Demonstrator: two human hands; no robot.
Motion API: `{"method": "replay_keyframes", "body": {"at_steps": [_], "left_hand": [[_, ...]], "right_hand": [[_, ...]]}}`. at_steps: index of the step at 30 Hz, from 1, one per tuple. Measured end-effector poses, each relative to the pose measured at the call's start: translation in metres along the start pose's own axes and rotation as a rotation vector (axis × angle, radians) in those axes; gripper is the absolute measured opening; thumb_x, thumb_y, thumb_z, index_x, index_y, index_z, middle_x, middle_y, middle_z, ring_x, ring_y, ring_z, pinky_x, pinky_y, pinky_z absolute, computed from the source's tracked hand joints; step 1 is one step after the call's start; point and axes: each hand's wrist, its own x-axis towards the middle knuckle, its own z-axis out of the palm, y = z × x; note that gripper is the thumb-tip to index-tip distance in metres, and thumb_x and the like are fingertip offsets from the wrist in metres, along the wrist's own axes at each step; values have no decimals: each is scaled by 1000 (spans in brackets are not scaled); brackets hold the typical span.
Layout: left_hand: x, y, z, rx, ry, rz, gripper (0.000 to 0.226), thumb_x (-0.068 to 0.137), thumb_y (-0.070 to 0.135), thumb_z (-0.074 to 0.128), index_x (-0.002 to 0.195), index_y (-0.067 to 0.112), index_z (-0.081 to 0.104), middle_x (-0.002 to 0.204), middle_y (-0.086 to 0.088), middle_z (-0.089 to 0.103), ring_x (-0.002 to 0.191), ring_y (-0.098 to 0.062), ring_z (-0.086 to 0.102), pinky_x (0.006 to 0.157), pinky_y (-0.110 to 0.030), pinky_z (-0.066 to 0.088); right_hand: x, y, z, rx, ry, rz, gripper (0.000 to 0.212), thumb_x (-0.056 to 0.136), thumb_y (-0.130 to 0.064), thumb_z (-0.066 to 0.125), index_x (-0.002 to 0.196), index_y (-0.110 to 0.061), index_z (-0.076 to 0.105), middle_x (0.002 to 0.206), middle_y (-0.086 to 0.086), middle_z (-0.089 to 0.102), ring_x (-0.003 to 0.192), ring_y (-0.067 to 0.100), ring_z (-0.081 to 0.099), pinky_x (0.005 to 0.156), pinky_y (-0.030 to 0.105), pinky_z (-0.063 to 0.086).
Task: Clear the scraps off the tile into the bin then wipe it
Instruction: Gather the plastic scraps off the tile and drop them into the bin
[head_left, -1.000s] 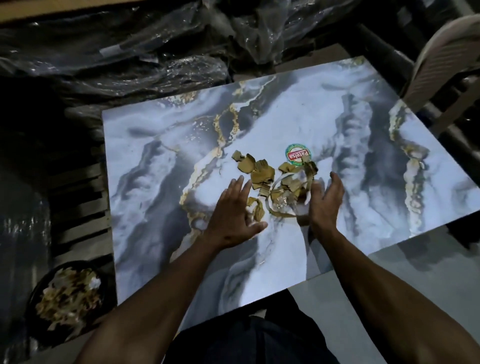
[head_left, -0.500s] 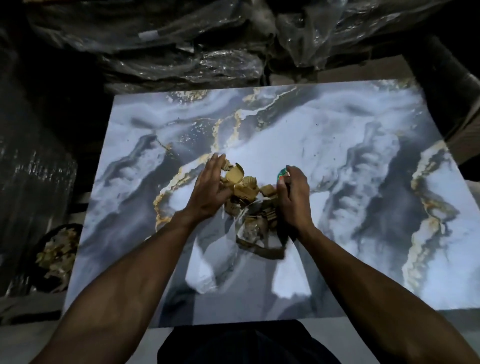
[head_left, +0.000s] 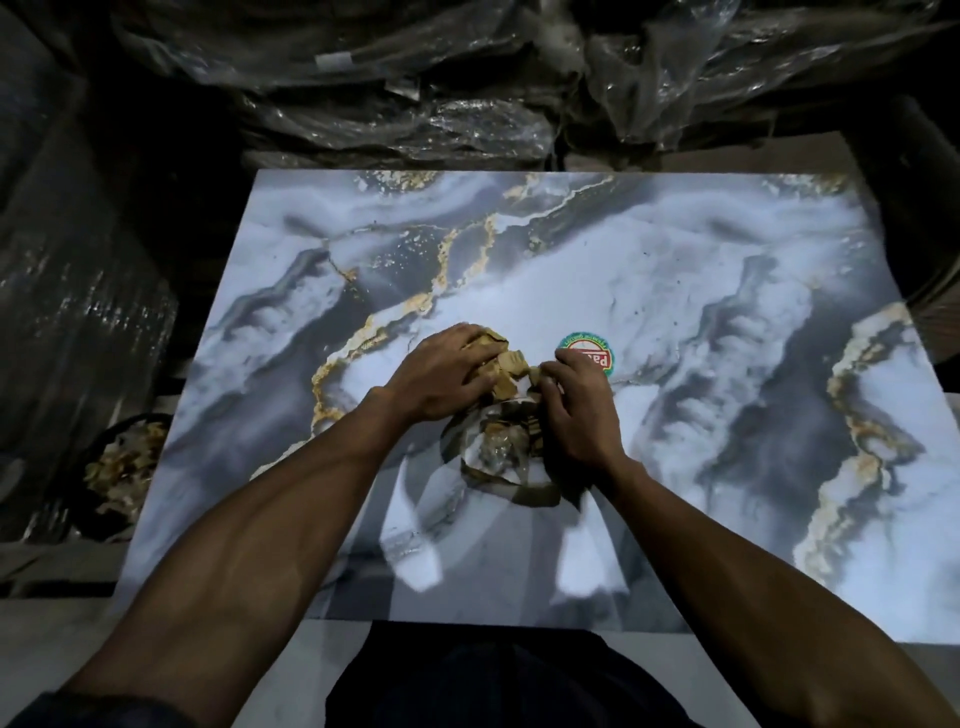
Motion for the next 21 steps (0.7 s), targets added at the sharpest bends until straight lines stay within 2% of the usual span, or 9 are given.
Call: {"method": "replay_keyframes", "body": {"at_steps": [8, 11, 15, 18, 21], "left_hand": [[-68, -10, 8, 73, 109, -104, 56, 90, 50, 32, 132, 22, 57, 134, -14, 55, 122, -32, 51, 97, -43, 44], [-87, -8, 15, 81, 160, -164, 51, 90, 46, 37, 125, 19, 60, 128, -15, 58, 116, -34, 54, 92, -42, 45], [-111, 6, 23, 93, 284, -248, 38, 88, 38, 45, 113, 17, 65, 122, -14, 59, 104, -36, 59, 81, -42, 48], [-128, 20, 27, 22, 324, -319, 35, 86, 37, 50, 112, 19, 65, 136, -14, 51, 111, -37, 56, 88, -44, 47], [-133, 28, 26, -176, 362, -371, 49, 87, 45, 44, 127, 20, 56, 153, -14, 30, 130, -37, 43, 101, -47, 41]], "right_hand": [[-37, -2, -1, 16, 91, 127, 42, 95, -34, 38, 112, -8, 65, 129, 16, 55, 120, 31, 49, 105, 42, 38], [-52, -10, 1, 27, 148, 187, 36, 94, -25, 44, 119, -7, 62, 135, 18, 51, 127, 30, 43, 111, 33, 29], [-67, -19, 4, 60, 167, 264, 41, 94, -31, 40, 125, -10, 58, 140, 20, 47, 132, 33, 40, 114, 39, 29], [-82, -29, 5, 83, 152, 293, 40, 99, -28, 43, 135, -13, 51, 151, 16, 35, 141, 28, 28, 117, 35, 20], [-84, -33, -2, 190, 180, 339, 47, 98, -33, 42, 141, -14, 44, 155, 13, 26, 144, 24, 22, 117, 32, 17]]}}
